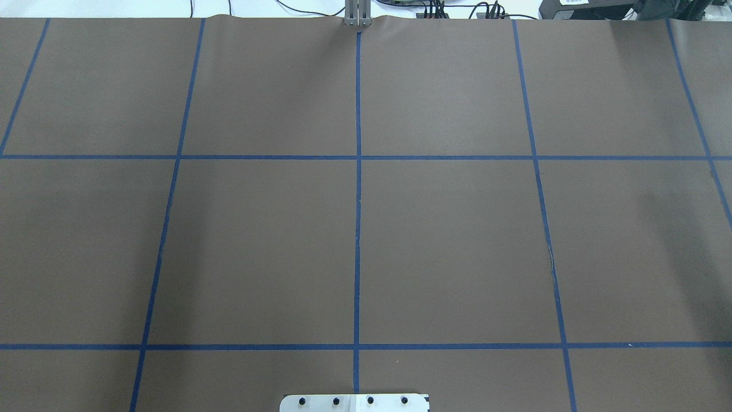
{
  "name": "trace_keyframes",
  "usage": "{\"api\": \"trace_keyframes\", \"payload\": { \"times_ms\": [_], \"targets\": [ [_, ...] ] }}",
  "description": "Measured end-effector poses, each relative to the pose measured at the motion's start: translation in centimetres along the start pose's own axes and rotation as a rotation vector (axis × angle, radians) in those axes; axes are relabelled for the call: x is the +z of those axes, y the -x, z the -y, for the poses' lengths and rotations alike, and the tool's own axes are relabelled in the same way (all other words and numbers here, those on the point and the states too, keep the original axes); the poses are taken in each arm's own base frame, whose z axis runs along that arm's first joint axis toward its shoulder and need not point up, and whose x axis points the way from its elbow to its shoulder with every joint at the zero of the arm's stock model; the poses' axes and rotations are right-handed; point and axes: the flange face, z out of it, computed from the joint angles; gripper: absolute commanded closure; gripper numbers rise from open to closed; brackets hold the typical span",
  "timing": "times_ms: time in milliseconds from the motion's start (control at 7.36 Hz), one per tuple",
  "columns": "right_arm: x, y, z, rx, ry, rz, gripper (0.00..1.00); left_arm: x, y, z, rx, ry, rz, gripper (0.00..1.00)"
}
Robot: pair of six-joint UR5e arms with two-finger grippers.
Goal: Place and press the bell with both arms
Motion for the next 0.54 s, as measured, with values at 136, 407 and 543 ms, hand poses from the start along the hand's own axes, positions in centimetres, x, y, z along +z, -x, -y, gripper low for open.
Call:
{"api": "trace_keyframes", "payload": {
  "times_ms": [136, 407, 543],
  "targets": [
    [0.03, 0.34, 0.43, 0.007, 0.015, 0.002, 0.0, -0.03, -0.05, -0.13, 0.005, -0.004, -0.002, 0.0],
    [0.04, 0.51, 0.61, 0.019, 0.031, 0.008, 0.0, 0.11, 0.02, -0.66, 0.016, -0.013, -0.008, 0.0],
    [0.19, 0.41, 0.54, 0.022, 0.033, 0.011, 0.0, 0.13, 0.02, -0.76, 0.018, -0.014, -0.01, 0.0]
  ]
}}
